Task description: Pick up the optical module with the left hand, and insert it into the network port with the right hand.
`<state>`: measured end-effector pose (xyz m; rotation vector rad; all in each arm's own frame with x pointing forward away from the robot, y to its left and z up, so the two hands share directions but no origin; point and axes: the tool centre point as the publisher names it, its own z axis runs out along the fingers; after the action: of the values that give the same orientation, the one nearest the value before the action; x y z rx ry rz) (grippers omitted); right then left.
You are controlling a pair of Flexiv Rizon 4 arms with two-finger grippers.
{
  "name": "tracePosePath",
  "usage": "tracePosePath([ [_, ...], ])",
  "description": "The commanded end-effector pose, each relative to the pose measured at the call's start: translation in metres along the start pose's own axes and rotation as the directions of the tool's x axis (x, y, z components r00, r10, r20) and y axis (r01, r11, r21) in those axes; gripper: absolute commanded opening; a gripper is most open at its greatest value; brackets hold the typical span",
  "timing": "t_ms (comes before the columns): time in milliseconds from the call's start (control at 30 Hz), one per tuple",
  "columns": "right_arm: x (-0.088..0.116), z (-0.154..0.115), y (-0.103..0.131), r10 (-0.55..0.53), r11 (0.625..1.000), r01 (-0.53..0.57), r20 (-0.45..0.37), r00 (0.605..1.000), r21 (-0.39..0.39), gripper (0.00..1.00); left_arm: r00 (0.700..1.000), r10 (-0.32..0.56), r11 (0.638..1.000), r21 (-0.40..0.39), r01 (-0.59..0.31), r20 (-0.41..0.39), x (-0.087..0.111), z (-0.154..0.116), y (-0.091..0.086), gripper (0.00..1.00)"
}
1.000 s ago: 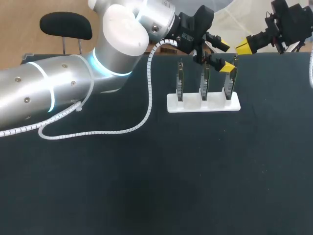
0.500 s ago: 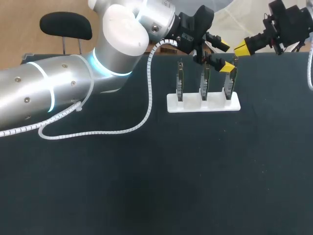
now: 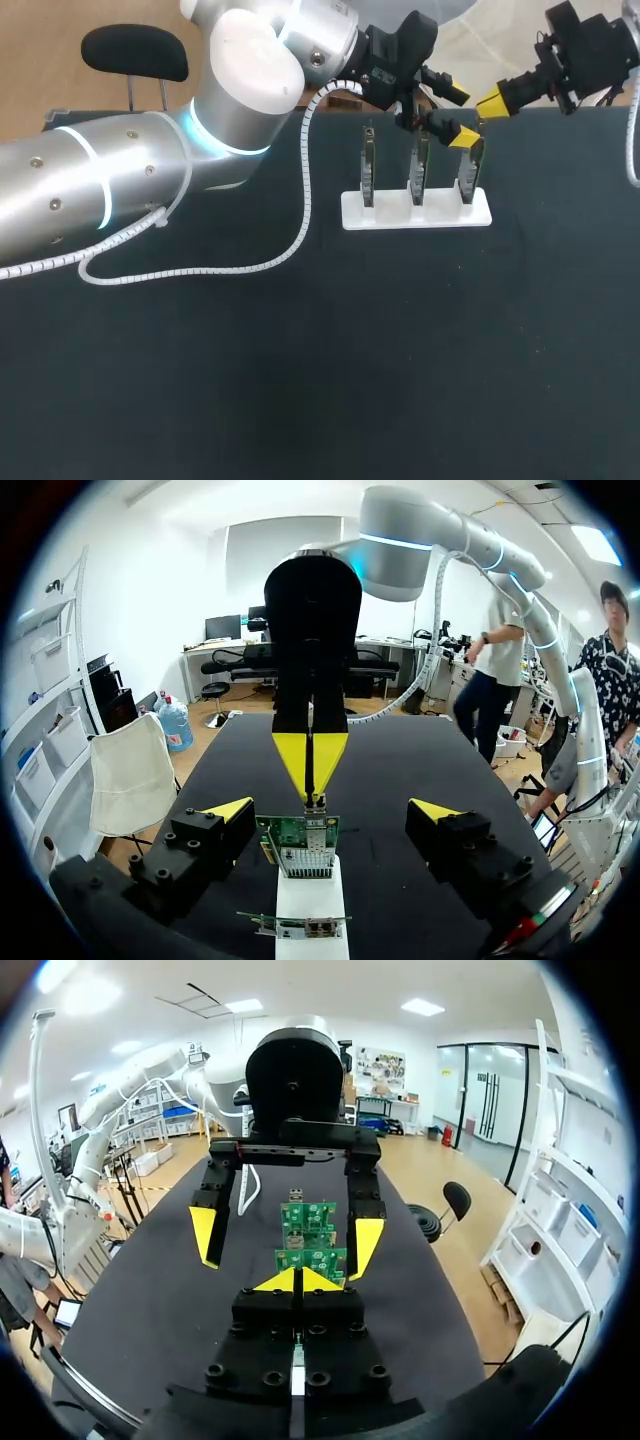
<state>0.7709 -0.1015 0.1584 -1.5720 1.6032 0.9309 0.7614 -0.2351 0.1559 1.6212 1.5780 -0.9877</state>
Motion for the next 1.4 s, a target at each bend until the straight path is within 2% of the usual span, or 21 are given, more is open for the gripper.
tracePosePath([
  [33,0.001,0.001,-0.002,0.004,1.000,-0.004,-0.001,1.000,-0.006,0.00,1.000,0.001,1.000,-0.004,-0.001,0.001,0.001,0.000,-0.002,1.00],
  [1400,0.026,0.015,0.000,0.056,0.997,-0.057,-0.017,0.998,-0.045,0.00,1.000,0.001,1.000,-0.004,-0.001,0.001,0.001,0.000,-0.002,1.00],
])
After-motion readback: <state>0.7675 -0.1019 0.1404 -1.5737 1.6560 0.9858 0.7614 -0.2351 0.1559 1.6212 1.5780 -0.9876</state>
